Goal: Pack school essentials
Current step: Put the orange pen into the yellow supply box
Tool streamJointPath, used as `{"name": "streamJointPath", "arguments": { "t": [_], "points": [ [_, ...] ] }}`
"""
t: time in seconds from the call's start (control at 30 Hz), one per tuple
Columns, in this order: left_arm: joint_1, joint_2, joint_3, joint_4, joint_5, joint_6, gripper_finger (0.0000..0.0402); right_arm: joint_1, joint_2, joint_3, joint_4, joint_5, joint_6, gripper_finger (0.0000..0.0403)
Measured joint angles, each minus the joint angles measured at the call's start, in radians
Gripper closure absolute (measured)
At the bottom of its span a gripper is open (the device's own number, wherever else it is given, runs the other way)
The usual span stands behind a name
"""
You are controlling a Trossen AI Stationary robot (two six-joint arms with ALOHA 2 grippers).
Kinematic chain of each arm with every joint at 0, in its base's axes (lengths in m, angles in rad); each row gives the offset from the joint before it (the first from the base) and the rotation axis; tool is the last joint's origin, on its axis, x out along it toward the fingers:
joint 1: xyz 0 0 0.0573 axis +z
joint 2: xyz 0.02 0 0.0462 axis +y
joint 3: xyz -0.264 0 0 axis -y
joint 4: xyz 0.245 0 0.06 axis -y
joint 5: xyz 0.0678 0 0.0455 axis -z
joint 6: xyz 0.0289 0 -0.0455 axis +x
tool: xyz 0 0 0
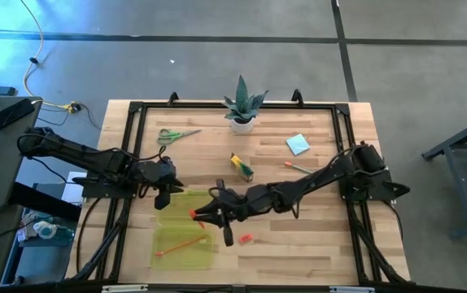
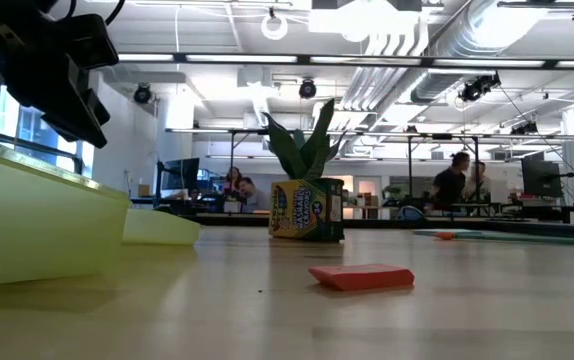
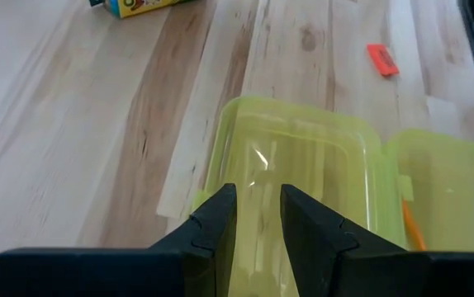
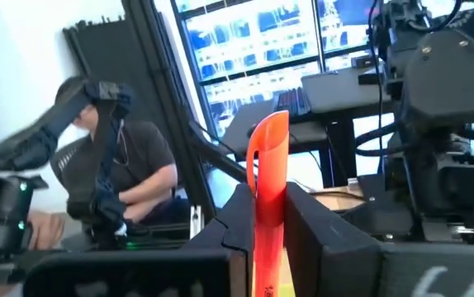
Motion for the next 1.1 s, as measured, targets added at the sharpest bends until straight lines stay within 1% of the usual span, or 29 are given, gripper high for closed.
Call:
{"name": "streamJointPath", "arguments": {
  "t": [0.2,0.3,0.37,0.47,0.57,0.67,0.83,1.0,1.1],
  "points": [
    [0.000,0.000,0.000,-0.029,0.000,0.000,0.0316,-0.015,0.025,0.001,0.009,0.006,0.028,0.0377],
    [0.000,0.000,0.000,-0.030,-0.007,0.000,0.0316,-0.027,0.025,0.049,-0.026,0.004,-0.011,0.0377],
    [0.000,0.000,0.000,-0.030,-0.014,0.000,0.0316,-0.037,0.025,0.106,-0.104,-0.017,-0.034,0.0377],
    [0.000,0.000,0.000,-0.032,-0.016,0.000,0.0316,-0.049,0.028,0.184,-0.283,-0.026,-0.035,0.0377],
    [0.000,0.000,0.000,-0.032,-0.017,0.001,0.0316,-0.050,0.053,0.224,-0.341,-0.024,-0.020,0.0377],
    [0.000,0.000,0.000,-0.032,-0.023,0.001,0.0316,-0.047,0.095,0.240,-0.348,-0.046,0.017,0.0377],
    [0.000,0.000,0.000,-0.032,-0.023,0.000,0.0316,-0.046,0.172,0.241,-0.331,-0.131,0.099,0.0377],
    [0.000,0.000,0.000,-0.032,-0.023,0.000,0.0316,-0.042,0.246,0.241,-0.281,-0.222,0.130,0.0370],
    [0.000,0.000,0.000,-0.032,-0.023,0.000,0.0316,-0.040,0.282,0.241,-0.237,-0.258,0.129,0.0369]
  ]
}}
